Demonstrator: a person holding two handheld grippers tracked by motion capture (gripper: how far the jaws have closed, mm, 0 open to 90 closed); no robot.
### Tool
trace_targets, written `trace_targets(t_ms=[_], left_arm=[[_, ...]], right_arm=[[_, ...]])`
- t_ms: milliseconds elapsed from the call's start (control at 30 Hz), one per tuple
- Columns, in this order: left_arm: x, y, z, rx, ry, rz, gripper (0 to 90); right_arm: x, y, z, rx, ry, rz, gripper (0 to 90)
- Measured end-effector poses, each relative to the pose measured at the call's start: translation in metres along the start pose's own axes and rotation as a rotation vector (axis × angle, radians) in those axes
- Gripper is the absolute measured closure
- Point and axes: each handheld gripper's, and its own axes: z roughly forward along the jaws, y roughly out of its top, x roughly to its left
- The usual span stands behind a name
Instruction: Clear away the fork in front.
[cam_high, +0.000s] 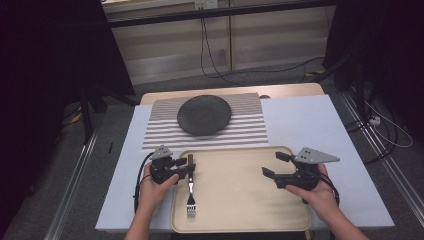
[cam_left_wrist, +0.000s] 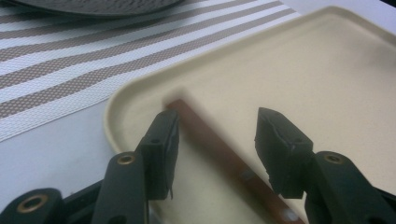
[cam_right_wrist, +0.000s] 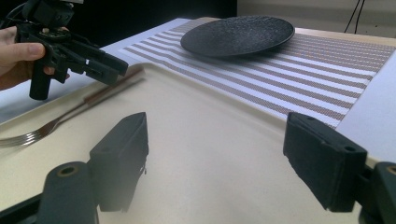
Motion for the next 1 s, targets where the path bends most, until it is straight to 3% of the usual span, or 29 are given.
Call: trace_targets(t_ms=[133, 467, 1000], left_arm=[[0.0, 0.001, -0.005, -0.012, 0.017, -0.008, 47.6], [-0.007, 0.005, -0.026, -0.07, 0.003, -0.033, 35.2], [-0.009, -0.004, -0.054, -0.069, 0.025, -0.017, 24.5]], right_arm=[[-0.001, 0.0, -0.002, 0.001, -0.006, 0.0, 22.0], [-0.004, -0.001, -0.012, 0.021, -0.018, -0.022, 20.6], [-0.012, -0.01, -0.033, 0.037, -0.036, -0.023, 19.1]])
